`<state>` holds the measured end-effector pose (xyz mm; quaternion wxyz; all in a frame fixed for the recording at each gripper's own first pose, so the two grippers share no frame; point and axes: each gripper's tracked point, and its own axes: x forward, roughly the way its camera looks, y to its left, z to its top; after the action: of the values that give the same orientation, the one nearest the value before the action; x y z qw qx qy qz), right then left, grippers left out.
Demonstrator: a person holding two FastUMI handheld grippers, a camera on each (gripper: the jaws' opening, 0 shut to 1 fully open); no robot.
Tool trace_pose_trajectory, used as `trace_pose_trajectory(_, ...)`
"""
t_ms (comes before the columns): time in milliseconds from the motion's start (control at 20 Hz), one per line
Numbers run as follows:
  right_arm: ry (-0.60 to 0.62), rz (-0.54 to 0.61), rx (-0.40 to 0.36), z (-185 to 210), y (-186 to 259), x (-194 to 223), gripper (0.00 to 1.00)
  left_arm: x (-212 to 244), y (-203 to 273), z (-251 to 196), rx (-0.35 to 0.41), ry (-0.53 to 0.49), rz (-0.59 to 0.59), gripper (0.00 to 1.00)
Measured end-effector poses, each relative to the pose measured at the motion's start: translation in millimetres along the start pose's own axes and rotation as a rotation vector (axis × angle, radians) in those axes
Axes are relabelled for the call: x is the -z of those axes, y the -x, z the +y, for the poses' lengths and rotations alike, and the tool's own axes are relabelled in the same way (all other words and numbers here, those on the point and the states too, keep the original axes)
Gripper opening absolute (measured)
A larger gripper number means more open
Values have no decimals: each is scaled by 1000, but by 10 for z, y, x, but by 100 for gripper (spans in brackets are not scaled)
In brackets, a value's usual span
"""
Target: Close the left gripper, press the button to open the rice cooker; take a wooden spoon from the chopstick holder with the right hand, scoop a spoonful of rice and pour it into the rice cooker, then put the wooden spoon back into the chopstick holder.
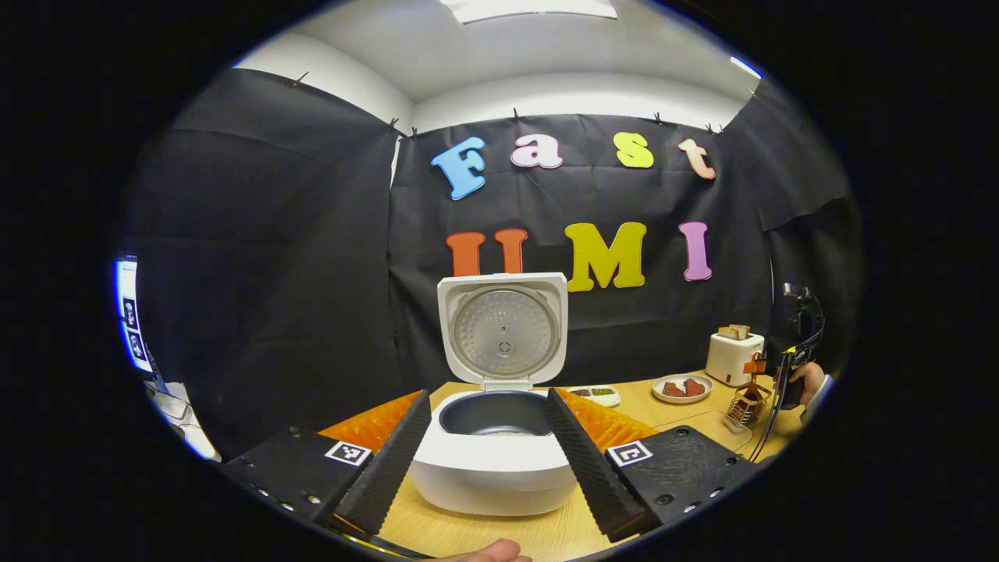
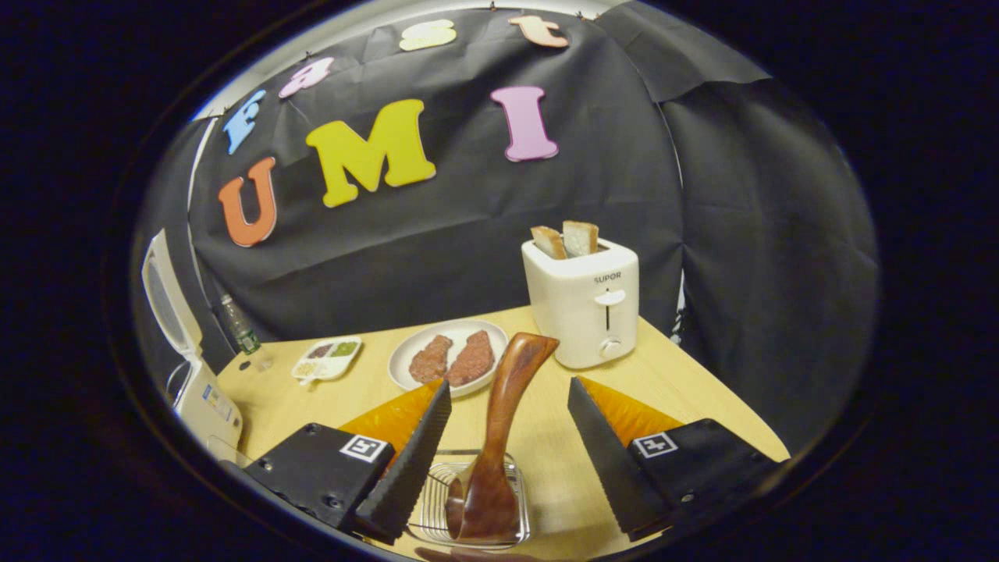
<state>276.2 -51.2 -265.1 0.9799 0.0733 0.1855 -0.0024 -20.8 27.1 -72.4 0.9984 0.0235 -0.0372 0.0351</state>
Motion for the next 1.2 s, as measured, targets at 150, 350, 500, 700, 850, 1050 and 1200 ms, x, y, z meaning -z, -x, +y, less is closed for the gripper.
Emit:
trace_pose_trajectory(150,-51,60,-75,87,-130,-40,99,63,-24,-10,23,35,-10,94)
trace_pose_trajectory(350,-85,71,-113,144,-62,-15,30,173,-10,3,37,64,-1,94)
trace_pose_trajectory(500,-90,-1,-146,256,252,-230,24,199,112,-2,59,77,5,94)
trace_pose_trajectory(700,-37,-129,-108,304,735,-561,23,157,301,87,61,53,-8,94)
trace_pose_trajectory(850,8,-200,-75,382,1058,-757,23,68,509,166,64,46,-33,94)
trace_pose_trajectory(1050,81,-241,-66,621,1453,-882,23,-23,750,221,83,46,-51,94)
trace_pose_trajectory(1200,183,-265,-47,850,1708,-860,19,-57,874,170,102,47,-61,94)
